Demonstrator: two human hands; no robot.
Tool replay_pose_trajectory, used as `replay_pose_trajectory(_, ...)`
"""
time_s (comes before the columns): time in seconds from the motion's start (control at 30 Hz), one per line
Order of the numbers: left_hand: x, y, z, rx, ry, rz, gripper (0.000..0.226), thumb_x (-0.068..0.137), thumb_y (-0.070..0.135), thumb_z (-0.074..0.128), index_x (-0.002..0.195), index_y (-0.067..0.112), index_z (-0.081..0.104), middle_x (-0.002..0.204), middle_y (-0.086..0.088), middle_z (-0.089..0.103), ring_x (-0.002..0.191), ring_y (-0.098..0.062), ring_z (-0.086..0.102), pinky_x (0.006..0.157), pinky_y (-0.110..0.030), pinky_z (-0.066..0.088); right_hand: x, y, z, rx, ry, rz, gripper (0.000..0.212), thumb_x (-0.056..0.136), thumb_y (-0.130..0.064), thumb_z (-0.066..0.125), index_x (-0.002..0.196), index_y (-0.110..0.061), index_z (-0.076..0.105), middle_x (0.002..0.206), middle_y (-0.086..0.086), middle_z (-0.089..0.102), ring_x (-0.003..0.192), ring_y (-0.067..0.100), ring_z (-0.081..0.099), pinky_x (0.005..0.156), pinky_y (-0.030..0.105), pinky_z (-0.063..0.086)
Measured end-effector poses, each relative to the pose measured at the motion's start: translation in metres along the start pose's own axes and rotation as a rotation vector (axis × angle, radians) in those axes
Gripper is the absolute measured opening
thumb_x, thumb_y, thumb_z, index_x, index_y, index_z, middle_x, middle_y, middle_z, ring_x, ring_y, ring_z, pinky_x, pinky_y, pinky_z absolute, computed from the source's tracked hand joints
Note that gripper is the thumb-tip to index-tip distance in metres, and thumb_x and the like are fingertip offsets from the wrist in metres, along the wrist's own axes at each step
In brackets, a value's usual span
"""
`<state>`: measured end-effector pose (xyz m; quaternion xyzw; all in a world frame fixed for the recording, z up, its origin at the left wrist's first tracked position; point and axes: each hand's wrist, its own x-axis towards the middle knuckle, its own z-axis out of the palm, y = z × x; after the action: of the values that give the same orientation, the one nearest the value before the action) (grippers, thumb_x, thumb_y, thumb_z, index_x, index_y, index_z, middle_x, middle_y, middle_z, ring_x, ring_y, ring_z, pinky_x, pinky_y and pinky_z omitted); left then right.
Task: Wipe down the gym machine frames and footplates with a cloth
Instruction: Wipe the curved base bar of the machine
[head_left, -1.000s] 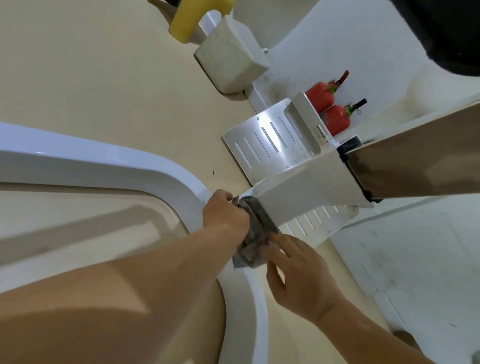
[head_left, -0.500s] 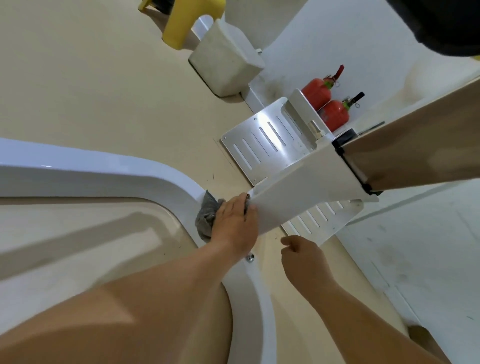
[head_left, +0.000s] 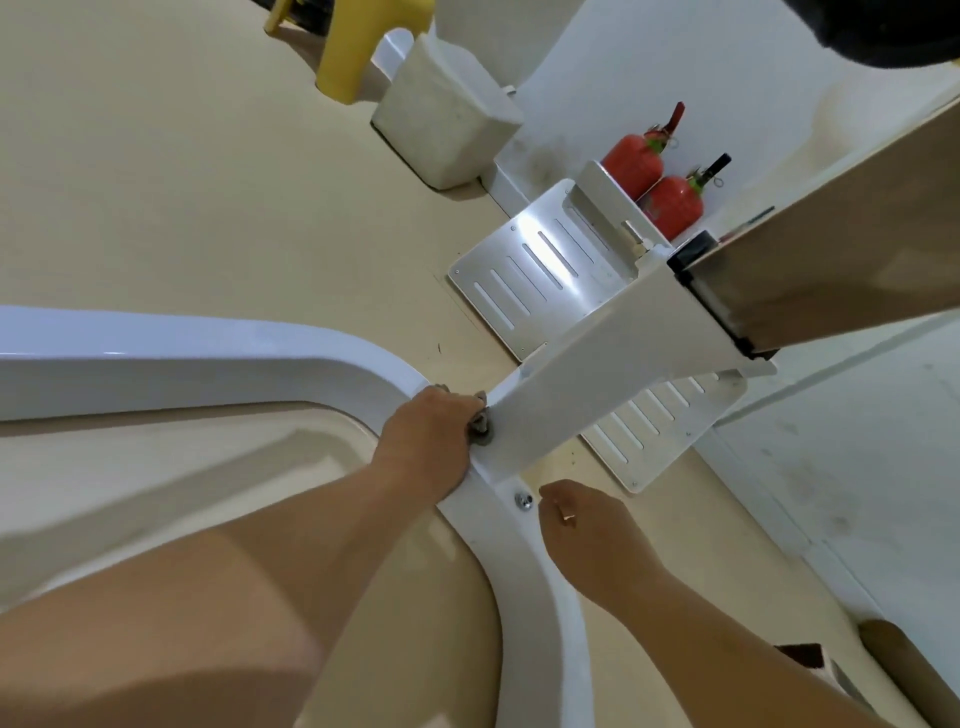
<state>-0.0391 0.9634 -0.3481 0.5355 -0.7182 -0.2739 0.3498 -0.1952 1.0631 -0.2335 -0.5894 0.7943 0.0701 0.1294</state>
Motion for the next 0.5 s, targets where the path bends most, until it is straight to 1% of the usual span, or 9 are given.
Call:
replay_pose_trajectory(0.1,0.033,-0.009,-0.037,0.014,0.178,0.046,0.026,0.099,0.013,0.05,0.087,0.036,0.054,0.087,0.005,0.063,0.081,-0.021,0.059,0.064,-0.036,0.051,0.001,-0.016,0.015,0.008,0.004,-0.038,0.027,0.103,-0.034,0.04,0.099,-0.028,0.066,0.082,-0.009,0.068,0.074,0.01,0.064,0.079,0.034,0.059)
replay_pose_trajectory(0.17,0.053,-0.017,-0.058,0.054,0.245,0.169,0.018,0.1,0.013,0.052,0.096,0.027,0.061,0.089,0.007,0.065,0.088,-0.024,0.058,0.074,-0.038,0.052,0.002,-0.026,0.023,0.047,0.026,-0.057,0.027,0.103,-0.033,0.041,0.101,-0.023,0.067,0.077,-0.007,0.068,0.072,0.013,0.065,0.077,0.035,0.059)
replay_pose_trajectory(0.2,0.059,-0.023,-0.063,0.146,0.177,0.215,0.015,0.1,0.015,0.051,0.104,0.024,0.062,0.095,0.005,0.064,0.098,-0.027,0.058,0.087,-0.037,0.049,0.002,-0.032,0.026,0.067,0.032,-0.066,0.027,0.102,-0.034,0.042,0.103,-0.023,0.067,0.079,-0.008,0.069,0.074,0.013,0.066,0.079,0.036,0.059)
replay_pose_trajectory(0.23,0.06,-0.03,-0.062,0.287,0.033,0.21,0.02,0.101,0.019,0.048,0.117,0.023,0.059,0.109,0.001,0.062,0.117,-0.029,0.055,0.103,-0.038,0.04,0.003,-0.037,0.028,0.085,0.028,-0.075,0.027,0.103,-0.035,0.043,0.103,-0.025,0.068,0.08,-0.009,0.069,0.075,0.012,0.066,0.08,0.036,0.059)
replay_pose_trajectory(0.3,0.054,-0.053,-0.055,0.606,-0.325,0.073,0.044,0.104,0.032,0.038,0.148,0.028,0.037,0.152,-0.002,0.041,0.148,-0.029,0.028,0.119,-0.045,0.019,0.004,-0.049,0.031,0.138,0.012,-0.084,0.026,0.103,-0.037,0.044,0.1,-0.028,0.069,0.078,-0.01,0.069,0.071,0.01,0.066,0.077,0.035,0.059)
replay_pose_trajectory(0.33,0.053,-0.066,-0.057,0.669,-0.404,0.023,0.053,0.105,0.037,0.035,0.156,0.032,0.024,0.164,0.0,0.025,0.154,-0.027,0.016,0.122,-0.046,0.012,0.006,-0.055,0.032,0.174,0.013,-0.088,0.026,0.103,-0.037,0.045,0.097,-0.028,0.069,0.075,-0.01,0.068,0.068,0.009,0.065,0.074,0.034,0.059)
replay_pose_trajectory(0.37,0.051,-0.077,-0.063,0.671,-0.412,-0.005,0.058,0.106,0.041,0.033,0.16,0.034,0.014,0.168,0.002,0.016,0.156,-0.025,0.01,0.123,-0.045,0.008,0.009,-0.06,0.033,0.213,0.014,-0.088,0.025,0.103,-0.036,0.047,0.095,-0.029,0.07,0.074,-0.01,0.068,0.067,0.007,0.065,0.074,0.034,0.058)
replay_pose_trajectory(0.4,0.048,-0.088,-0.072,0.651,-0.398,-0.036,0.058,0.107,0.044,0.03,0.161,0.035,0.011,0.169,0.003,0.014,0.155,-0.025,0.011,0.124,-0.044,0.008,0.012,-0.065,0.036,0.248,0.018,-0.093,0.024,0.102,-0.035,0.048,0.097,-0.031,0.071,0.076,-0.012,0.069,0.07,0.005,0.064,0.076,0.033,0.058)
replay_pose_trajectory(0.5,0.035,-0.116,-0.112,0.612,-0.302,-0.118,0.056,0.106,0.05,0.025,0.16,0.037,0.015,0.159,-0.001,0.029,0.138,-0.029,0.036,0.116,-0.04,0.026,0.022,-0.092,0.049,0.331,0.061,-0.084,0.032,0.102,-0.035,0.048,0.131,-0.034,0.063,0.108,-0.013,0.071,0.094,0.005,0.065,0.084,0.023,0.051)
